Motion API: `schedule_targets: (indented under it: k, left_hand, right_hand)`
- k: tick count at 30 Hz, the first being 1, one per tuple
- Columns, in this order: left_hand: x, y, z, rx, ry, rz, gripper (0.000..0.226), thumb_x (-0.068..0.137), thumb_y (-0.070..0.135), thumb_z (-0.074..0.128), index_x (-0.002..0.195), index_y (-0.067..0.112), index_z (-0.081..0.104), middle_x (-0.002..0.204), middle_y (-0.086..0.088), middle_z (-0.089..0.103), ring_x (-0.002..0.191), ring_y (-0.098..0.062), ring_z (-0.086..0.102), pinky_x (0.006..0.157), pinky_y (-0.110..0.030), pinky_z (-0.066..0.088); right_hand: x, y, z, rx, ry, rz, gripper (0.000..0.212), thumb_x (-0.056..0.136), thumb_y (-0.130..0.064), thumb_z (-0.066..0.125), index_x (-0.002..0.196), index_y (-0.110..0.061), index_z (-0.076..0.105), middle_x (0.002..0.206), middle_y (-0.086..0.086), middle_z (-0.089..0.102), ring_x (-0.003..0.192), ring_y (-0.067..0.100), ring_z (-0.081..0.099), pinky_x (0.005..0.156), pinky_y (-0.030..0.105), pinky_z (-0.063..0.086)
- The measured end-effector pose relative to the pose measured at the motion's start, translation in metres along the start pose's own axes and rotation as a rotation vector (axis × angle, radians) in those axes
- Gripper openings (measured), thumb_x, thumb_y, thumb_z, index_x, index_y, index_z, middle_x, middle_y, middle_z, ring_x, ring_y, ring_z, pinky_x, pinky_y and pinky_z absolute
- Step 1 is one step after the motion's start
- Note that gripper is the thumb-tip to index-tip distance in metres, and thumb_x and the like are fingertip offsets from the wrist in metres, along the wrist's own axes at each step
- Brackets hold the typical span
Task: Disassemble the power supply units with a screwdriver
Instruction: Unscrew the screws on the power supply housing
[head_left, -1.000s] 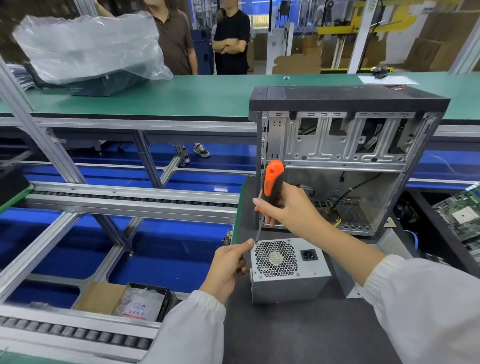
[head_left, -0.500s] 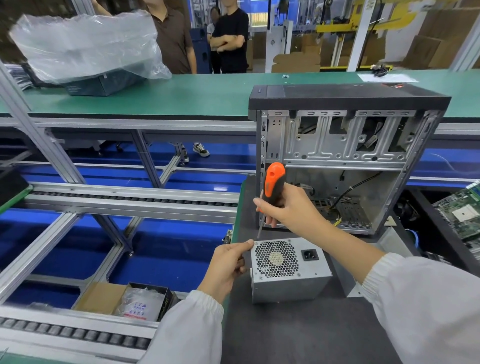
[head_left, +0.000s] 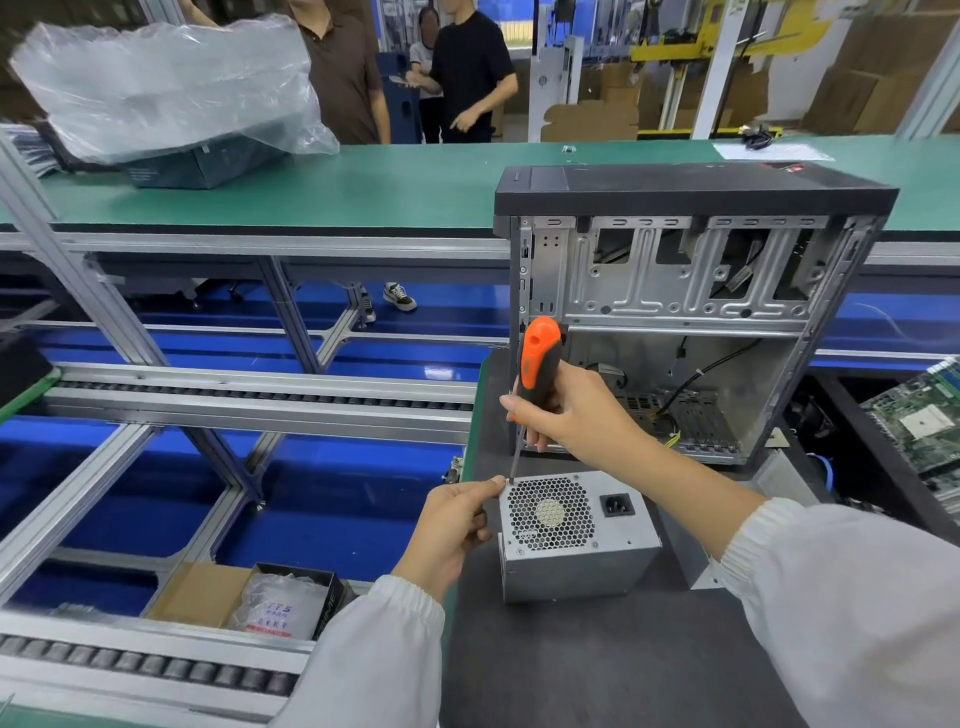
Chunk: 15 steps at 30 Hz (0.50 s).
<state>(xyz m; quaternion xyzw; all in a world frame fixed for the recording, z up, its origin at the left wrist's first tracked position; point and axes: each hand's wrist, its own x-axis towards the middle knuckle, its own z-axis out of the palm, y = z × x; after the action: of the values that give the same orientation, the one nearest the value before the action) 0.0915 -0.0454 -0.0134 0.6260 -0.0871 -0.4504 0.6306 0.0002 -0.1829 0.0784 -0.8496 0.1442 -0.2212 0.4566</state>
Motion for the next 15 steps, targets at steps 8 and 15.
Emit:
schedule_targets:
  k: [8,15]
  left_hand:
    - [0.006,0.011,-0.010,0.581,0.123,0.383,0.025,0.088,0.027,0.070,0.073,0.007,0.069,0.052,0.000,0.038,0.051,-0.015,0.033,0.054,-0.027,0.032]
    - [0.004,0.028,-0.013,0.711,0.017,0.709,0.018,0.082,0.031,0.076,0.099,0.026,0.071,0.053,0.016,0.046,0.053,0.000,0.038,0.054,-0.011,0.033]
  right_hand:
    - [0.011,-0.011,-0.007,-0.055,-0.150,0.054,0.020,0.086,-0.028,0.070,0.088,-0.016,0.054,0.065,-0.004,0.067,0.055,0.009,0.065,0.052,0.021,0.054]
    - [0.031,-0.019,-0.018,-0.172,-0.213,0.042,0.034,0.080,-0.031,0.076,0.100,-0.010,0.058,0.070,0.010,0.069,0.044,0.011,0.061,0.048,0.018,0.046]
